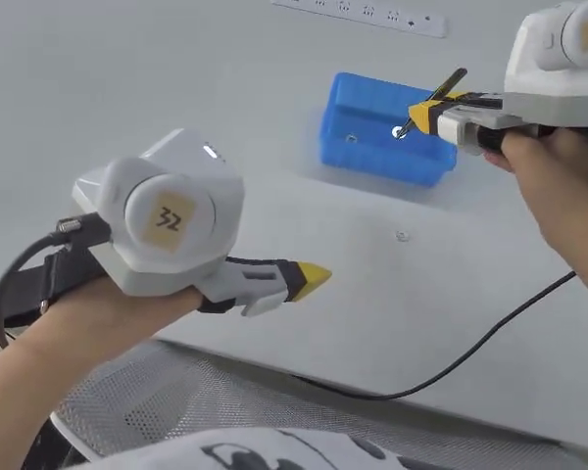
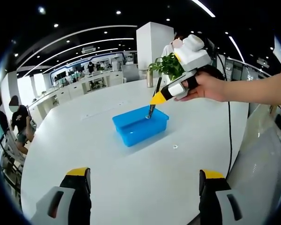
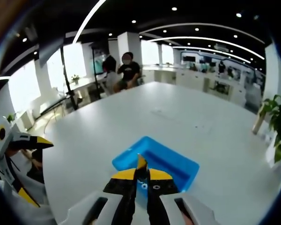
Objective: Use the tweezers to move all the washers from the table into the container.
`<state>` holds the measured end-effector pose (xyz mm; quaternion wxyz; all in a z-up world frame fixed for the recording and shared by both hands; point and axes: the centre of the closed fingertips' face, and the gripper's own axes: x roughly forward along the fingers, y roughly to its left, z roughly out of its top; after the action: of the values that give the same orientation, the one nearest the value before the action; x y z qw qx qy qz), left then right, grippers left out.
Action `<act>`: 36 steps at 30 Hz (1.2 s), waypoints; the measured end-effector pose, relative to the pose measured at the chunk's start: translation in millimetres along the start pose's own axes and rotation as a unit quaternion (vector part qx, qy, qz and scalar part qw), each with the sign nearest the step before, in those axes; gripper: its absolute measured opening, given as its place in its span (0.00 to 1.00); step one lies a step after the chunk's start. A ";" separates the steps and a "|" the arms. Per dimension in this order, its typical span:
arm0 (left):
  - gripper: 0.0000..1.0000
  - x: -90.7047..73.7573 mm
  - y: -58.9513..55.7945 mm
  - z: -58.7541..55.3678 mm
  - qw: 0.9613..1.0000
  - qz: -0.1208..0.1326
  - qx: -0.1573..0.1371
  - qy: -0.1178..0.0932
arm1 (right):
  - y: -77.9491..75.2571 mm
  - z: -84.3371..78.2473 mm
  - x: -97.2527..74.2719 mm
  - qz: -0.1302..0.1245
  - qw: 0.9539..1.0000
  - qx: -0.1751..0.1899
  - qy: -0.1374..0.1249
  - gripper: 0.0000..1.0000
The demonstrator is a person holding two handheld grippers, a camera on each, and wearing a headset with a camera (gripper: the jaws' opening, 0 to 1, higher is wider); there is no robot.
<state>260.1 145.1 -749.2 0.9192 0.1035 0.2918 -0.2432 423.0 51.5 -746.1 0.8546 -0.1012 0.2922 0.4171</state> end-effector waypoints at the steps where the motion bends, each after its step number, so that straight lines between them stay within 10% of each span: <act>1: 0.98 -0.1 0.1 -0.3 1.000 0.000 0.000 0.001 | -1.6 -2.2 1.9 -0.002 1.000 0.000 0.003 0.04; 36: 0.98 1.7 0.5 -4.4 1.000 0.001 0.004 0.012 | -20.8 -50.3 40.7 -0.003 0.997 0.008 0.075 0.04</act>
<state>259.4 146.3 -753.8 0.9157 0.1100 0.3015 -0.2418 437.8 44.0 -812.0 0.8324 -0.1267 0.3588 0.4030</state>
